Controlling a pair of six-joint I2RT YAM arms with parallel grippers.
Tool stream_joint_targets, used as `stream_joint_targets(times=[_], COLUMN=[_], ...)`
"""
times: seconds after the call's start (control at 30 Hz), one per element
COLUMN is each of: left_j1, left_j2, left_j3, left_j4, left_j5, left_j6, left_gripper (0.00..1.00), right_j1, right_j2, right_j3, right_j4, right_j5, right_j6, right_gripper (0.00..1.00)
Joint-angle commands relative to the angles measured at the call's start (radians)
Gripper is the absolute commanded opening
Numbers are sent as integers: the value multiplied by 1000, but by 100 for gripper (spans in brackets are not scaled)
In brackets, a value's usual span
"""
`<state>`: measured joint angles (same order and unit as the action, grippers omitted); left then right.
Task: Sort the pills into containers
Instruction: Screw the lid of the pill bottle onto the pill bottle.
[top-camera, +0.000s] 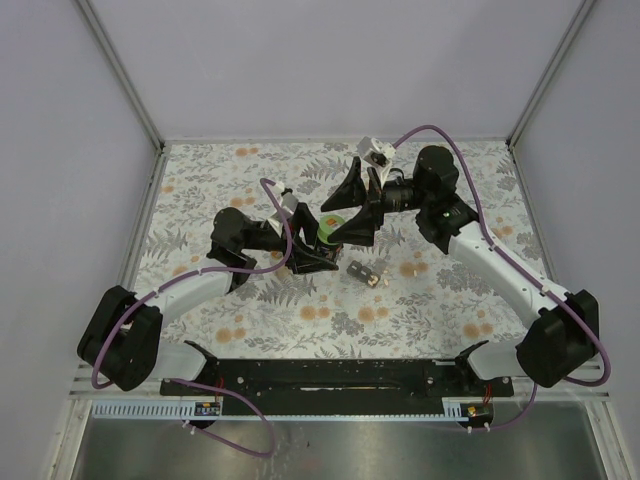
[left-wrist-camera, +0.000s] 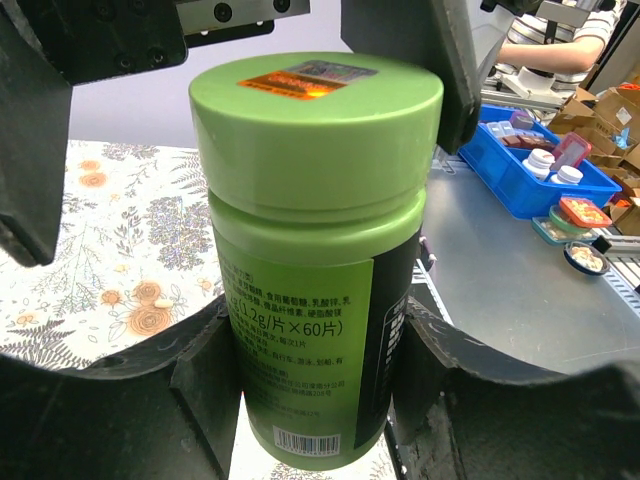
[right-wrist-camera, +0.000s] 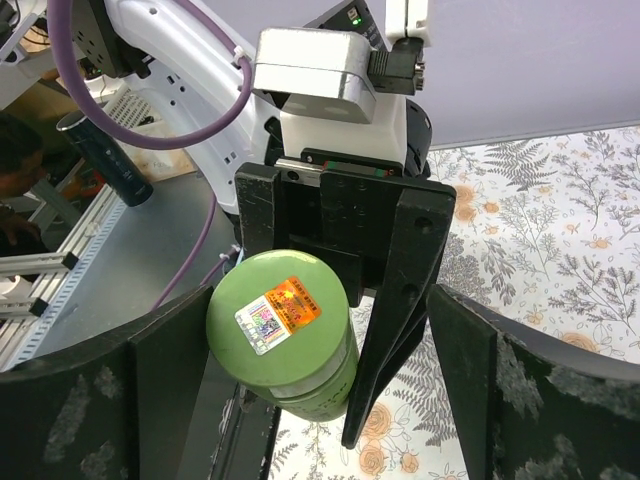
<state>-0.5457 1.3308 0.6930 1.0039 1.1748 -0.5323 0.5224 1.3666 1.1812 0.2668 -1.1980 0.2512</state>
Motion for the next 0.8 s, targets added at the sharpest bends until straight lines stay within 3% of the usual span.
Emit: stream_joint_targets(times=[0.0, 0.37, 0.6, 0.77], left_j1=[-3, -3, -3, -3], left_j2=[-2, -5, -41, -65], left_j3=[-9, -13, -7, -3], left_j4=[85, 93, 10, -108], left_j5=[14, -17, -105, -155], left_j6=[-9, -8, 44, 146], left_gripper=[0, 0, 0, 0], right_j1=[5, 13, 41, 41], right_j2=[8, 11, -8, -11], right_j3=[0, 1, 28, 26], right_j4=[35, 31, -185, -185], right_j5=[-15, -29, 63, 104], right_j6=[0, -3, -188, -175], right_gripper=[94, 69, 63, 59])
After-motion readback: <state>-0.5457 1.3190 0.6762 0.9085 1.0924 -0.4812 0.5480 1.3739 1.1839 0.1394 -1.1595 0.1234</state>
